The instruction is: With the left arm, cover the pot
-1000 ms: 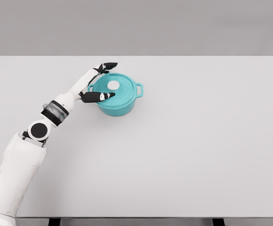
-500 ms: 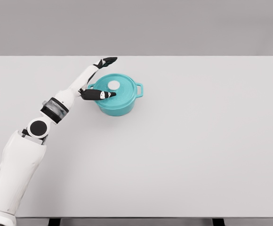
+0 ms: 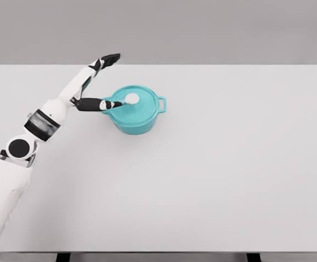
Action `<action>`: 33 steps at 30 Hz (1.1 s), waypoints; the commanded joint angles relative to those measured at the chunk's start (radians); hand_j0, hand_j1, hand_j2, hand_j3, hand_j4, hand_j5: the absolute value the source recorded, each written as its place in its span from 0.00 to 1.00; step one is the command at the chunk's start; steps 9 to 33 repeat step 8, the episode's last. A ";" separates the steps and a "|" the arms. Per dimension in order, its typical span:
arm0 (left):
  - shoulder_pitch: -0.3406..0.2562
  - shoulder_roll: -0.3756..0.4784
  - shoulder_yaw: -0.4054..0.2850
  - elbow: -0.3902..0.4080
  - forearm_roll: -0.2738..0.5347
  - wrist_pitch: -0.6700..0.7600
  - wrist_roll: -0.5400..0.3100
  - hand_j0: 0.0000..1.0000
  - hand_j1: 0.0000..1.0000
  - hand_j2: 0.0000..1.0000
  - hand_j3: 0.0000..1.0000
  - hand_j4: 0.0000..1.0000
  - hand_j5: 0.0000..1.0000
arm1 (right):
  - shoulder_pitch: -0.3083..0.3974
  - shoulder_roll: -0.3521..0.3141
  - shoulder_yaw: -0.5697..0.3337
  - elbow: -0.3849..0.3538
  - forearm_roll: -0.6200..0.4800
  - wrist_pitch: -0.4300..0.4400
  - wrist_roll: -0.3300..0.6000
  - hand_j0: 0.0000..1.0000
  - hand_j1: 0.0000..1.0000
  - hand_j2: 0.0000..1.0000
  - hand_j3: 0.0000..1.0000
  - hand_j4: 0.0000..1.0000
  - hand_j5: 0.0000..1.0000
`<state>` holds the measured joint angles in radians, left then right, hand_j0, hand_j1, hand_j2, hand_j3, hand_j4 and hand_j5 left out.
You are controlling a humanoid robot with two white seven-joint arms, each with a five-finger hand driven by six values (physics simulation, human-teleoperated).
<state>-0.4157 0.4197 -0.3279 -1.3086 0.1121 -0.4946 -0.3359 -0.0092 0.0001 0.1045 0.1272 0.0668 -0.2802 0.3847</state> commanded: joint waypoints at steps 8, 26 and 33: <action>0.112 0.432 -0.023 -0.058 0.147 -0.116 -0.236 1.00 1.00 1.00 1.00 1.00 1.00 | 0.000 0.000 0.000 -0.001 0.001 0.000 0.000 1.00 1.00 1.00 1.00 1.00 1.00; 0.112 0.432 -0.023 -0.058 0.147 -0.116 -0.236 1.00 1.00 1.00 1.00 1.00 1.00 | 0.000 0.000 0.000 -0.001 0.001 0.000 0.000 1.00 1.00 1.00 1.00 1.00 1.00; 0.112 0.432 -0.023 -0.058 0.147 -0.116 -0.236 1.00 1.00 1.00 1.00 1.00 1.00 | 0.000 0.000 0.000 -0.001 0.001 0.000 0.000 1.00 1.00 1.00 1.00 1.00 1.00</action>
